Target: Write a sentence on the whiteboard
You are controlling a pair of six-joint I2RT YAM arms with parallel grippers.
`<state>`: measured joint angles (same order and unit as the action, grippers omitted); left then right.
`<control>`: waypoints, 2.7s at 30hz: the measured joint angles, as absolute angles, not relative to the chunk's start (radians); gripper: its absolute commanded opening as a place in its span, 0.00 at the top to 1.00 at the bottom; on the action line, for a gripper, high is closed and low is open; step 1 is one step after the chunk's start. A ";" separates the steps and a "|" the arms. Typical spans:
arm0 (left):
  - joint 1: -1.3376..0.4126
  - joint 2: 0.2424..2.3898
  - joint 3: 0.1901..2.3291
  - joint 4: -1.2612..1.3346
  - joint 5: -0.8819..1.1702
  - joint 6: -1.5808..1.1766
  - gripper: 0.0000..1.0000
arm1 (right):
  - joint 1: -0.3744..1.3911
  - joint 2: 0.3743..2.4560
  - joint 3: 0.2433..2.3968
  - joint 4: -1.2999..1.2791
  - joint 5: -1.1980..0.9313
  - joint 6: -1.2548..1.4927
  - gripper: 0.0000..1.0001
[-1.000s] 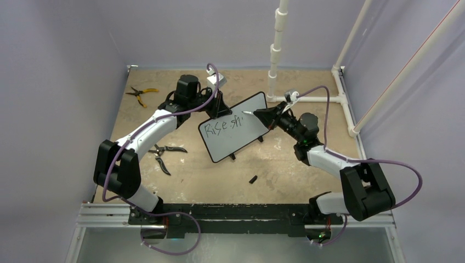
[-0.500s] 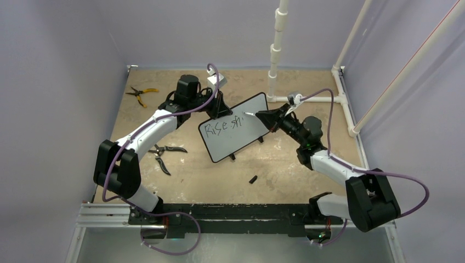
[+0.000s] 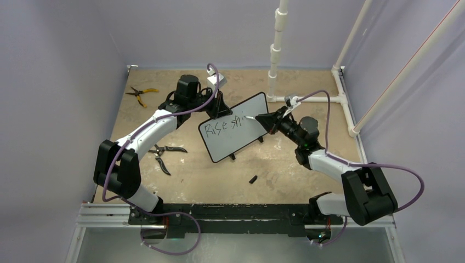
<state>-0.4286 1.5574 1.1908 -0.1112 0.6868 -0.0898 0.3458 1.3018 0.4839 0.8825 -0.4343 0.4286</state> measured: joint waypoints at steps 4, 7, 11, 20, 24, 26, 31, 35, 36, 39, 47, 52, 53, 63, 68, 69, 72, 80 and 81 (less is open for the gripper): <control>-0.429 1.557 1.191 -0.111 0.685 -0.090 1.00 | 0.345 1.302 0.472 0.884 -0.429 0.423 1.00; -0.429 1.557 1.191 -0.111 0.684 -0.090 1.00 | 0.345 1.300 0.443 0.885 -0.420 0.421 1.00; -0.429 1.557 1.191 -0.111 0.685 -0.090 1.00 | 0.345 1.295 0.406 0.874 -0.409 0.419 1.00; -0.429 1.557 1.191 -0.111 0.685 -0.090 1.00 | 0.345 1.294 0.406 0.868 -0.410 0.418 1.00; -0.429 1.557 1.191 -0.111 0.685 -0.090 1.00 | 0.345 1.294 0.430 0.868 -0.411 0.419 1.00; -0.429 1.557 1.191 -0.111 0.685 -0.090 1.00 | 0.345 1.294 0.444 0.869 -0.413 0.419 1.00; -0.429 1.557 1.191 -0.111 0.685 -0.090 1.00 | 0.345 1.294 0.463 0.884 -0.413 0.420 1.00; -0.429 1.557 1.191 -0.111 0.684 -0.090 1.00 | 0.345 1.295 0.463 0.885 -0.408 0.429 1.00; -0.429 1.558 1.191 -0.111 0.684 -0.090 1.00 | 0.346 1.295 0.463 0.884 -0.406 0.430 1.00; -0.429 1.557 1.190 -0.110 0.684 -0.090 1.00 | 0.346 1.288 0.463 0.883 -0.388 0.434 1.00; -0.429 1.557 1.187 -0.105 0.685 -0.090 1.00 | 0.345 1.271 0.463 0.881 -0.345 0.433 1.00; -0.428 1.557 1.187 -0.103 0.685 -0.091 1.00 | 0.345 1.271 0.456 0.877 -0.345 0.433 1.00; -0.428 1.557 1.187 -0.103 0.685 -0.091 1.00 | 0.345 1.271 0.450 0.876 -0.345 0.433 1.00; -0.428 1.557 1.186 -0.102 0.685 -0.093 1.00 | 0.345 1.264 0.373 0.841 -0.335 0.434 1.00; -0.428 1.557 1.186 -0.102 0.685 -0.093 1.00 | 0.345 1.214 0.373 0.823 -0.331 0.438 1.00; -0.428 1.557 1.186 -0.102 0.685 -0.093 1.00 | 0.345 1.201 0.374 0.824 -0.331 0.440 1.00; -0.428 1.557 1.186 -0.102 0.685 -0.093 1.00 | 0.345 1.190 0.389 0.829 -0.331 0.445 1.00; -0.428 1.555 1.185 -0.102 0.685 -0.093 1.00 | 0.342 1.247 0.437 0.842 -0.331 0.445 1.00; -0.428 1.555 1.185 -0.102 0.685 -0.093 1.00 | 0.340 1.255 0.439 0.843 -0.331 0.445 1.00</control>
